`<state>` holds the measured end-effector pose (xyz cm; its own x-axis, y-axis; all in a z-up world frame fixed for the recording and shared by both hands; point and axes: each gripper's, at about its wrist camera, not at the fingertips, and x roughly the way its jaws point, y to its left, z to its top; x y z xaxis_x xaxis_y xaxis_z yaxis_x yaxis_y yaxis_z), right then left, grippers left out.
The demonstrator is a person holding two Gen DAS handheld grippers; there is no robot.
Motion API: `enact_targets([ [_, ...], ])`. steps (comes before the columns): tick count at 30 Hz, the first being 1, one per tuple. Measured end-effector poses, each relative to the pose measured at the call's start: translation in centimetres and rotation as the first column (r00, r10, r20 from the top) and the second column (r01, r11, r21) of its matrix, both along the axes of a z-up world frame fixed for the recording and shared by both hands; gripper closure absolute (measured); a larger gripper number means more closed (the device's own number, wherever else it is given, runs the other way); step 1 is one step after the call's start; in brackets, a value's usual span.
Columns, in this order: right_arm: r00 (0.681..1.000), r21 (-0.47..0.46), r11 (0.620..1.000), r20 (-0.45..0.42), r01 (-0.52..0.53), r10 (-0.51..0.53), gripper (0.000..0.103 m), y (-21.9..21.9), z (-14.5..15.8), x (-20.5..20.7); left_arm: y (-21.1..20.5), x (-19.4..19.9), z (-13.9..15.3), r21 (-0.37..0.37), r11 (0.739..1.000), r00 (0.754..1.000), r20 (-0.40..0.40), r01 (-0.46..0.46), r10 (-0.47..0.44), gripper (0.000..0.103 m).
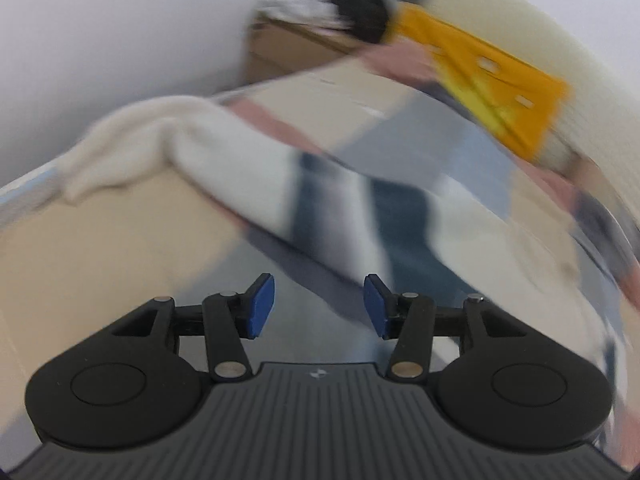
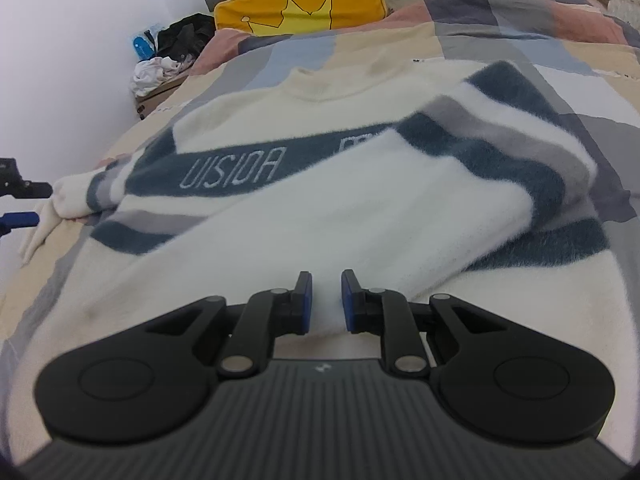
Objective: Fold large clothes
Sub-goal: 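Grasp the other sleeve cuff with the left tool and lift it, then lay the held sleeve across the sweater body with the left tool and release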
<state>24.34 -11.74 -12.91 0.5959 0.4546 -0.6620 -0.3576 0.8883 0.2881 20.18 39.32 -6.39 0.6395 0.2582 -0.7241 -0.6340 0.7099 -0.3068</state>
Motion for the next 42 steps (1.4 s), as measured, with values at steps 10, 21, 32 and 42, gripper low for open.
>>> enact_targets([
  [10,1.0,-0.003,1.0,0.013,-0.012,0.012,0.085,0.7,-0.7,0.9,15.3,-6.0,-8.5,-0.442,0.818,0.859,0.176,-0.367,0.48,0.044],
  [21,0.999,-0.095,0.995,0.05,-0.009,0.013,0.084,3.0,-1.1,1.4,22.7,-7.4,-11.8,-0.511,0.687,0.662,0.27,-0.517,0.699,0.068],
  [32,0.997,-0.165,0.986,0.076,-0.019,0.032,0.084,5.0,-0.8,1.4,29.0,-8.2,-5.6,-0.326,0.779,0.731,0.283,-0.535,0.621,0.095],
  [42,0.998,-0.135,0.991,0.06,-0.011,0.02,0.084,4.5,-0.4,1.6,25.9,-2.3,7.2,-0.093,0.921,0.849,0.36,-0.379,0.386,0.095],
])
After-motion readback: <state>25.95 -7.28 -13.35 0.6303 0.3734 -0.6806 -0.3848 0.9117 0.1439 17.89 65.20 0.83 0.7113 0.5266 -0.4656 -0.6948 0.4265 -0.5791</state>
